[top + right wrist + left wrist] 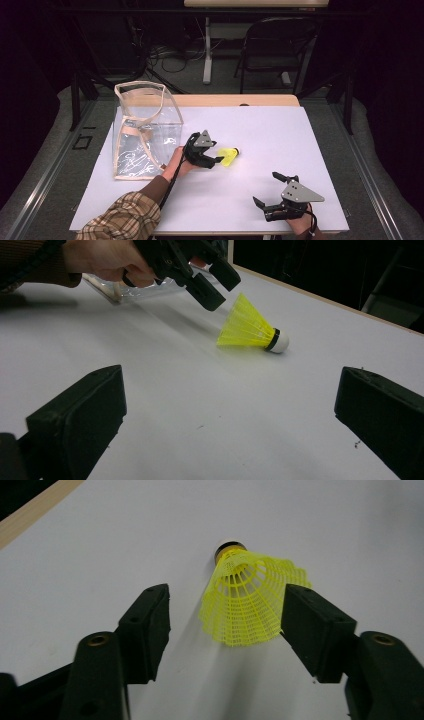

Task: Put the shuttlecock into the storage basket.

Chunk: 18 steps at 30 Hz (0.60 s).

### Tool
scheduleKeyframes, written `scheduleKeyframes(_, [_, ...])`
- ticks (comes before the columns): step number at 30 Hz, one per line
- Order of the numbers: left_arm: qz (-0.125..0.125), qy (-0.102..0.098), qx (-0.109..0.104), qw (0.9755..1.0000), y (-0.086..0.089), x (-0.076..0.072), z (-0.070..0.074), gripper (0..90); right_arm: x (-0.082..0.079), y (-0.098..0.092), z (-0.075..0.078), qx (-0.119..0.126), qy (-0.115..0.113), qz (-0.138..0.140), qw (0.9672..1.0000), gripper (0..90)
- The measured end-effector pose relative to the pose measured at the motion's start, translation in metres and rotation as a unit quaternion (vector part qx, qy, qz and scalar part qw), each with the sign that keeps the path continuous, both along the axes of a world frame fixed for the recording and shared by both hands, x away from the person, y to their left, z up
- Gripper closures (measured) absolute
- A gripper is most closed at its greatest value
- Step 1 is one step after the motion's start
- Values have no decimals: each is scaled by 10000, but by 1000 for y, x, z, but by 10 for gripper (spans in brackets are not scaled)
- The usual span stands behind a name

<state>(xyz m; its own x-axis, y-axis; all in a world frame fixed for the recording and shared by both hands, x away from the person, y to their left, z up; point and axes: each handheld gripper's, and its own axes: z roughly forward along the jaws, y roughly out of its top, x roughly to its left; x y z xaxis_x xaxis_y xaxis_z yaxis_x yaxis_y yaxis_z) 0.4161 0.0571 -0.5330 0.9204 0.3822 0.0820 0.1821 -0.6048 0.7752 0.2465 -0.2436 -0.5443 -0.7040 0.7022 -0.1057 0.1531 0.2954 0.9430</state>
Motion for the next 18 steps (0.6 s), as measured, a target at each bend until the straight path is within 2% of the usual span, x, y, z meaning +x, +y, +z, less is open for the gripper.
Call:
scheduleKeyframes(3, [-23,-9,135,9999,-2,2,-2,468,0,0,0,-17,2,7,10000,0])
scheduleKeyframes(4, [-14,-9,130,9999,-3,2,-3,468,0,0,0,-17,2,7,10000,0])
scheduleKeyframes(5, [-18,-14,159,9999,-4,3,-4,513,0,0,0,-12,-14,12,10000,0])
scheduleKeyframes(7, [0,5,139,9999,-5,4,-5,549,0,0,0,-17,6,9,10000,0])
scheduleKeyframes(18, [-19,119,170,9998,-10,17,-8,660,-1,0,0,-32,4,13,10000,0])
